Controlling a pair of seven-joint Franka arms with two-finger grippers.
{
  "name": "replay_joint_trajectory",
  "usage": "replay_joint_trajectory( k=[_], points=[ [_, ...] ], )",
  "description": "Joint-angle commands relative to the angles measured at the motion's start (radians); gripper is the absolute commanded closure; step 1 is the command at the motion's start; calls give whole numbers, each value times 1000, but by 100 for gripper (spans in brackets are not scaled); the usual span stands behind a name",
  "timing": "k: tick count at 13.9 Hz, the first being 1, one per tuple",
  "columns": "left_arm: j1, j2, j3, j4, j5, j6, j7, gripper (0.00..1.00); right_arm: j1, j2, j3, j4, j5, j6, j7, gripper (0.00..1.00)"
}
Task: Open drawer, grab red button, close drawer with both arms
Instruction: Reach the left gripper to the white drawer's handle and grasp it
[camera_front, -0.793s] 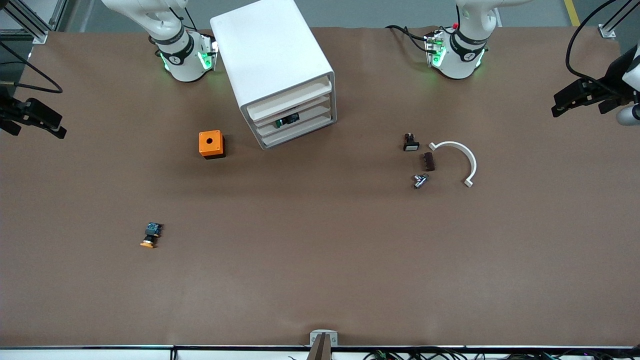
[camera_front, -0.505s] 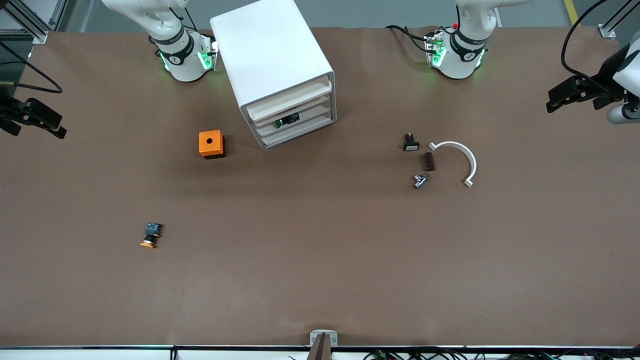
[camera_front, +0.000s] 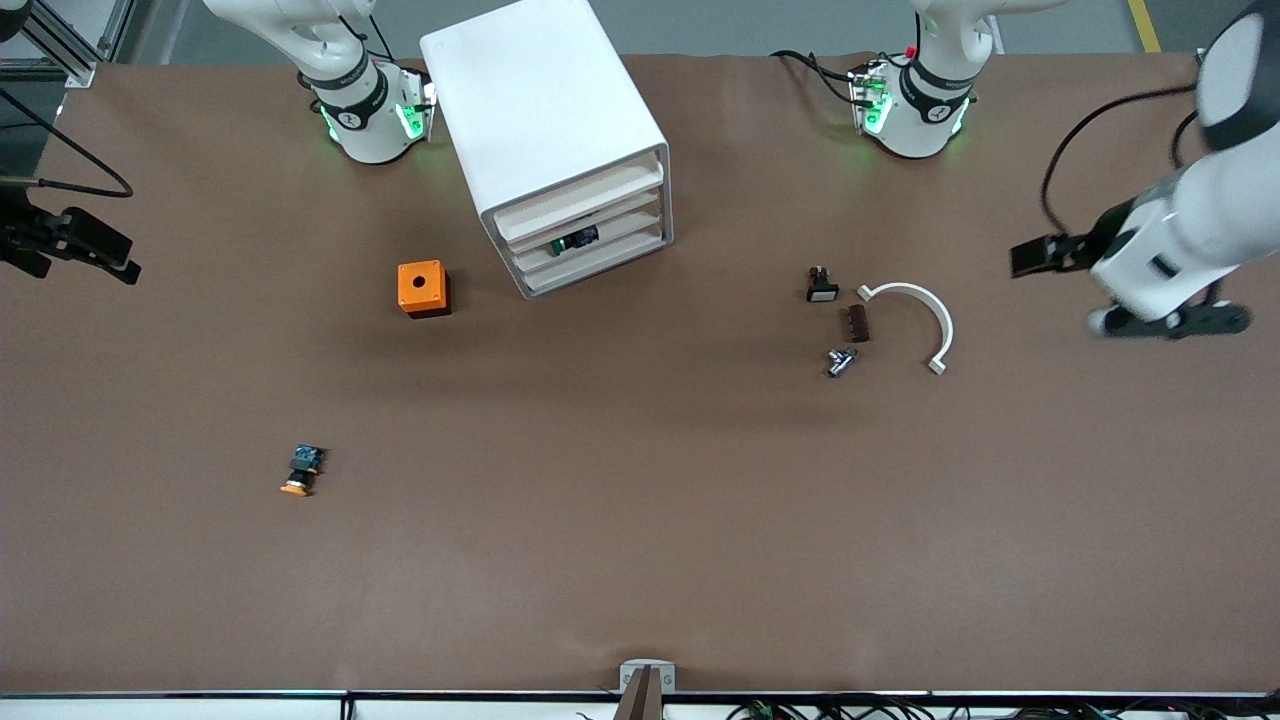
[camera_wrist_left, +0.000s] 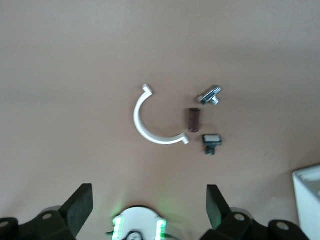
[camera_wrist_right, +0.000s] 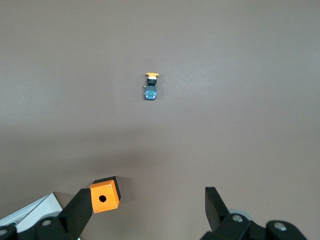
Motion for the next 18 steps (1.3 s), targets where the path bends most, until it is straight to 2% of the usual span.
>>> replay_joint_trajectory(
  k=[1,4,6,9,12,15,18],
  points=[
    [-56,97,-3,28,-37,45,-196,0,-16,5,11,4,-6,-5,0,0],
    [-134,181,-3,29,-38,70,-392,0,-16,5,13,6,-6,-30,12,0],
    [-183,259,-3,66,-41,79,-584,0,-19,3,14,6,-6,-35,15,0],
    [-254,347,-3,90,-79,102,-757,0,-25,5,24,3,-4,-38,22,0],
    [-317,411,-3,92,-145,133,-958,0,-22,5,50,3,-4,-39,81,0],
    [-372,433,-3,92,-237,135,-1190,0,-14,5,51,1,-3,-44,118,0],
    [-411,469,-3,92,-352,135,-1449,0,-16,5,86,1,-1,-81,198,0]
  ],
)
